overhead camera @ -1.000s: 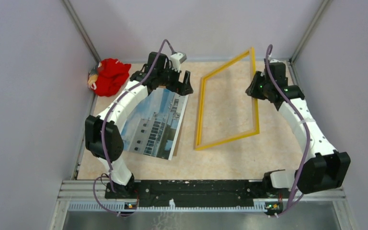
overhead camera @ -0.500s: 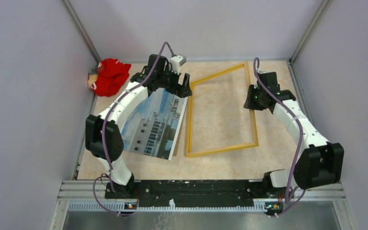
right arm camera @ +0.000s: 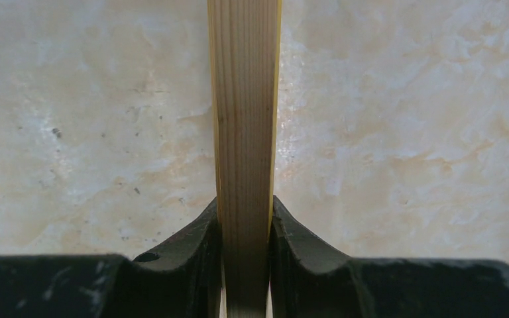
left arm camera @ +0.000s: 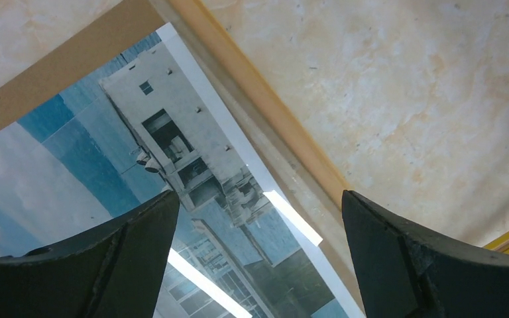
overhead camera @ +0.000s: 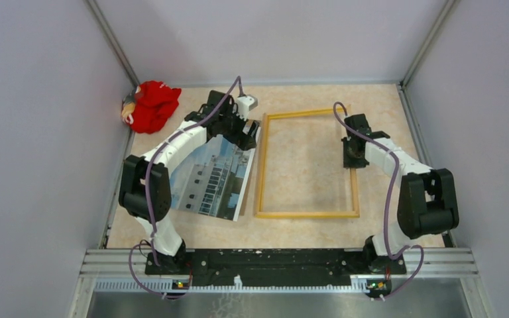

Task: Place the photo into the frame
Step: Turn over the photo frame at the center of the board.

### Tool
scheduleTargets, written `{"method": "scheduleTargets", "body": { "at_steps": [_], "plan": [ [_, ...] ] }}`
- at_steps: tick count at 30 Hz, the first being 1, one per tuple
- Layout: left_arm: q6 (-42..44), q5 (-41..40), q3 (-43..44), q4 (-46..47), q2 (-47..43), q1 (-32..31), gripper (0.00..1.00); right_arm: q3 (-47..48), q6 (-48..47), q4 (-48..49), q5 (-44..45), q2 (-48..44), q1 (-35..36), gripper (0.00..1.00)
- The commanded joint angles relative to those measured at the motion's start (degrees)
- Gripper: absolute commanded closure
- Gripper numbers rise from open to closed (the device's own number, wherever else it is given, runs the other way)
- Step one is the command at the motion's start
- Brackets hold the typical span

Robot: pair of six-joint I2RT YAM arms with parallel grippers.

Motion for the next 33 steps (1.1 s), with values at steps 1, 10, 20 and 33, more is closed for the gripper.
{"method": "scheduleTargets", "body": {
  "at_steps": [1, 10, 20, 33],
  "plan": [
    [6.4, -2.1, -1.1, 1.4, 1.4, 0.2, 0.01, 0.1, -2.9, 4.3, 6.7, 2.3, 0.5, 0.85],
    [8.6, 0.3, -1.9, 0.0, 1.3, 0.3, 0.01, -0.7, -2.1, 8.1, 8.3, 7.7, 0.6, 0.85],
    [8.5, 2.3, -1.3, -2.9, -1.9, 1.2, 0.01, -2.5, 1.7, 9.3, 12.3, 9.1, 0.3, 0.41],
    [5.0, 7.9, 4.3, -6.1, -0.3, 11.0, 0.01, 6.8, 11.9, 8.8, 6.0, -0.7, 14.4, 0.38]
  ]
}}
